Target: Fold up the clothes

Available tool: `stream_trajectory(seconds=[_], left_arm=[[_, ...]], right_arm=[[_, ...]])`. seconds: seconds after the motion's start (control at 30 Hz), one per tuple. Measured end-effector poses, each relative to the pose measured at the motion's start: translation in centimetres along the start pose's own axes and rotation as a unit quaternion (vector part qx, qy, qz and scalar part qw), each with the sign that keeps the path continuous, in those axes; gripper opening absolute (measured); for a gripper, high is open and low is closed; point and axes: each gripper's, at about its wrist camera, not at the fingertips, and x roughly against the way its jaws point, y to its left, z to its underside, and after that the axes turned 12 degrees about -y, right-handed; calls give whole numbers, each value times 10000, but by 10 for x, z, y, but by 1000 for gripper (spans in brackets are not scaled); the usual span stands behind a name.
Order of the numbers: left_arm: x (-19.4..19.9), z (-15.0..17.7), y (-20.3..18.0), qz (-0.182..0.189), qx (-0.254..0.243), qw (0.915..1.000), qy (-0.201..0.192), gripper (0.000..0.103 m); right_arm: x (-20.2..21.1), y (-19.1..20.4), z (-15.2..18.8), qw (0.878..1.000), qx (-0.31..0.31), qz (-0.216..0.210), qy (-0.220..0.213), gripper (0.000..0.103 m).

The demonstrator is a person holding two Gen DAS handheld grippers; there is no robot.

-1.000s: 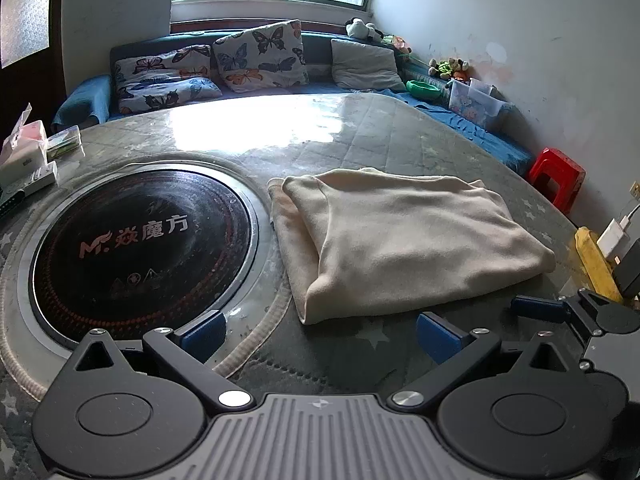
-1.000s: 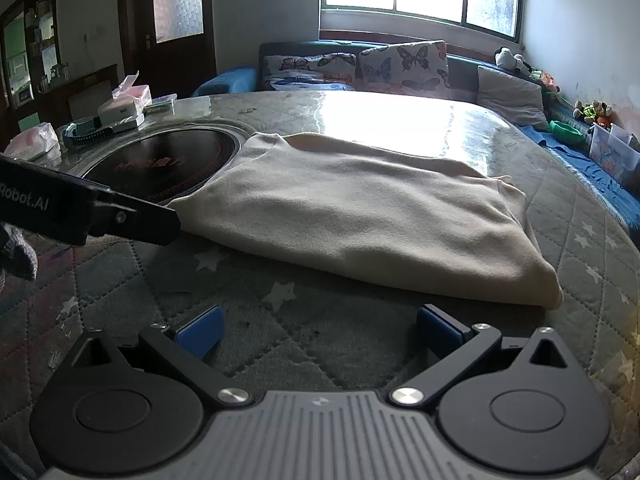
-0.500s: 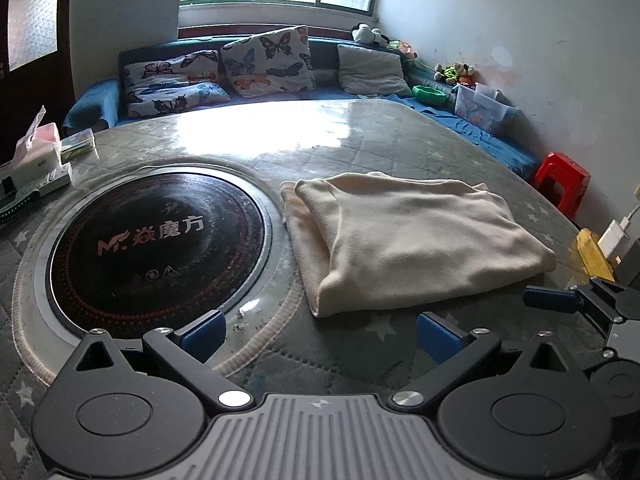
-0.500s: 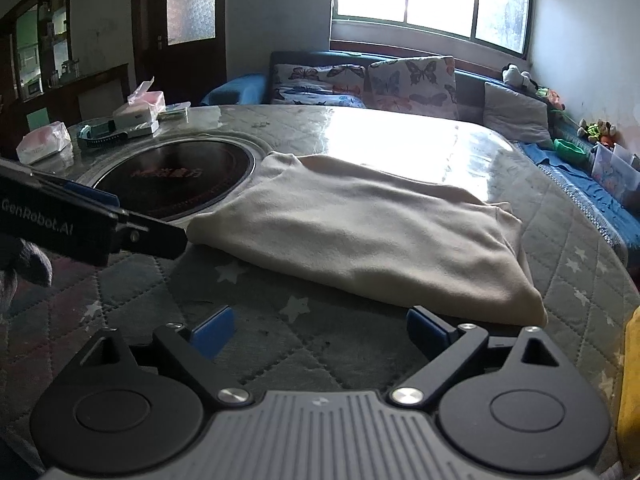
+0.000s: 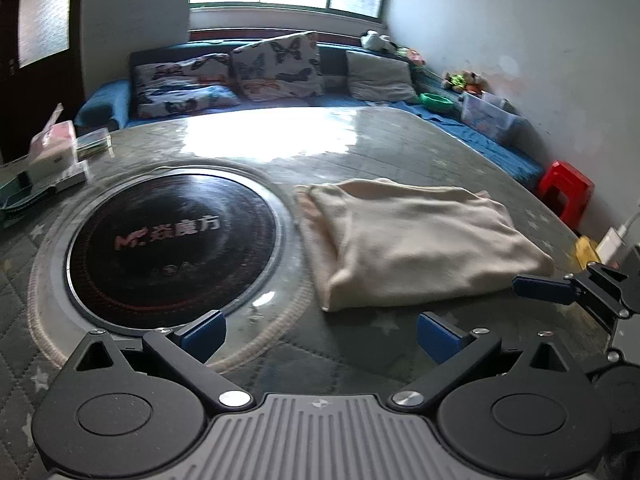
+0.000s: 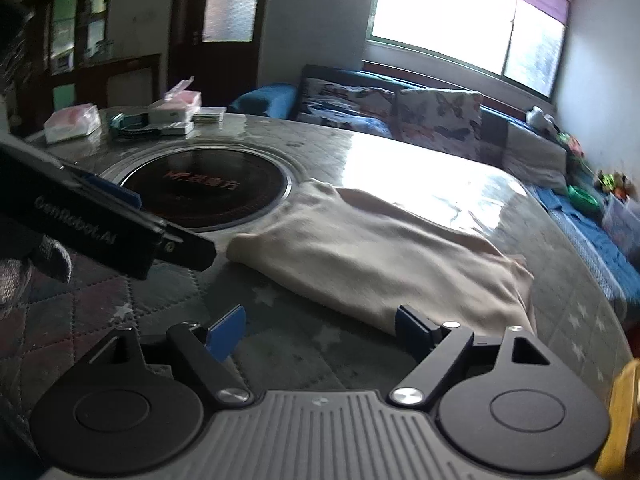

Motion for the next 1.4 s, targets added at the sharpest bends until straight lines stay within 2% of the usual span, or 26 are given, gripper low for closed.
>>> stream_trajectory(seconds=[0.07,0.23,0.5,0.57,0.73,0.97,1.23,1.33,1.4], left_arm=[[-2,-1,5,-40,41,10000,7,103],[-10,-3,9,-88,60,9999,36,103],[-24,-6,11,-85,137,9998,148,103],[-27,-8,12,-88,161,9997,175,103],[-33,-11,14,-89,204,9995,220,103],[-38,-7,14,-131,210,9994,234,103],[-40,-1,2,-37,47,9998,192,103],[-41,-1,-4,63,9,9998,195,103],[-41,-2,-6,111,20,9998,173,103]], right_arm=[[-3,4,-3,9999,131,-47,-20,80],[-13,10,-10,9993,296,-215,-22,78],[-27,6,-12,9990,292,-334,0,77],[-30,5,-12,9989,295,-366,14,71],[-37,4,-11,9985,301,-444,49,70],[-32,-21,5,9990,-378,-105,220,71],[-25,-47,21,9934,-1047,281,369,73],[-22,-54,26,9913,-1192,421,369,80],[-21,-56,26,9906,-1235,468,347,80]])
